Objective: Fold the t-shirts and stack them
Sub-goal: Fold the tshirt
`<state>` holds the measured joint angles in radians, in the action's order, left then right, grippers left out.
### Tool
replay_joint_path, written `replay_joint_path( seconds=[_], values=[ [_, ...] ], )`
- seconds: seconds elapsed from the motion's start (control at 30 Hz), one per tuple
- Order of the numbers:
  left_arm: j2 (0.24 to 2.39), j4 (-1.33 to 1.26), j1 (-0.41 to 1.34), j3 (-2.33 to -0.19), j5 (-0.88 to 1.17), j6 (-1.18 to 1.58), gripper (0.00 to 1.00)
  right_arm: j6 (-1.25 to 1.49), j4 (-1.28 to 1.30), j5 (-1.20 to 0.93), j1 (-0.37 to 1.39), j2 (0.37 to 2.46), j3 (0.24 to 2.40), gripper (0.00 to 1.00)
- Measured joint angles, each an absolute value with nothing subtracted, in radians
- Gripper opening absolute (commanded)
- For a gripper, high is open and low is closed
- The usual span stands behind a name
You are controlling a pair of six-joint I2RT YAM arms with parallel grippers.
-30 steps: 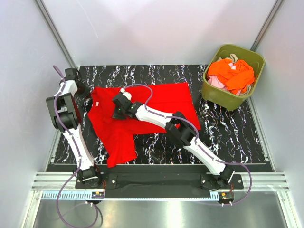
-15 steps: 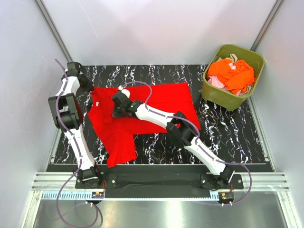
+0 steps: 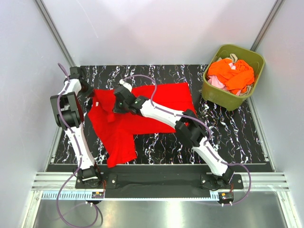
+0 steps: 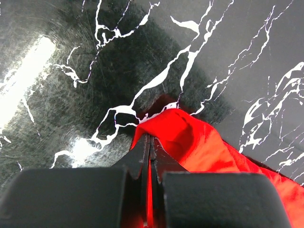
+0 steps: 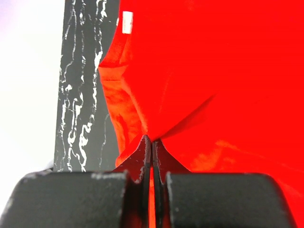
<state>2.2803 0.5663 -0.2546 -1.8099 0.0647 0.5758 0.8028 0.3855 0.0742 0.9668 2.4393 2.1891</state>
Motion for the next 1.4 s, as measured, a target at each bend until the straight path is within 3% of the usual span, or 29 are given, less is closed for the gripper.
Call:
replay_joint_path(
  seconds=[0.33, 0.4, 0.43, 0.53, 0.63, 0.97, 1.23, 1.4],
  values=[
    [2.28, 0.566, -0.257, -1.81, 0.048, 0.578, 0.01, 0.796, 0.328, 0.105, 0.967, 2.319, 1.932, 0.0],
    [2.28, 0.568, -0.26, -1.81, 0.049, 0.582, 0.05, 0.796, 0.318, 0.108, 0.967, 2.31, 1.897, 0.0],
    [2.278, 0.572, -0.262, -1.81, 0.049, 0.585, 0.15, 0.796, 0.312, 0.109, 0.967, 2.307, 1.883, 0.0],
    [2.264, 0.605, -0.272, -1.81, 0.048, 0.593, 0.28, 0.794, 0.298, 0.108, 0.967, 2.302, 1.861, 0.0],
    [2.231, 0.64, -0.282, -1.81, 0.048, 0.6, 0.31, 0.789, 0.276, 0.106, 0.967, 2.301, 1.858, 0.0],
    [2.101, 0.64, -0.279, -1.811, 0.084, 0.581, 0.27, 0.781, 0.25, 0.077, 0.967, 2.301, 1.858, 0.0],
    [2.151, 0.61, -0.261, -1.811, 0.203, 0.572, 0.16, 0.781, 0.247, 0.067, 0.967, 2.301, 1.858, 0.0],
    [2.219, 0.605, -0.261, -1.798, 0.173, 0.551, 0.15, 0.782, 0.247, 0.066, 0.967, 2.301, 1.858, 0.0]
  ],
)
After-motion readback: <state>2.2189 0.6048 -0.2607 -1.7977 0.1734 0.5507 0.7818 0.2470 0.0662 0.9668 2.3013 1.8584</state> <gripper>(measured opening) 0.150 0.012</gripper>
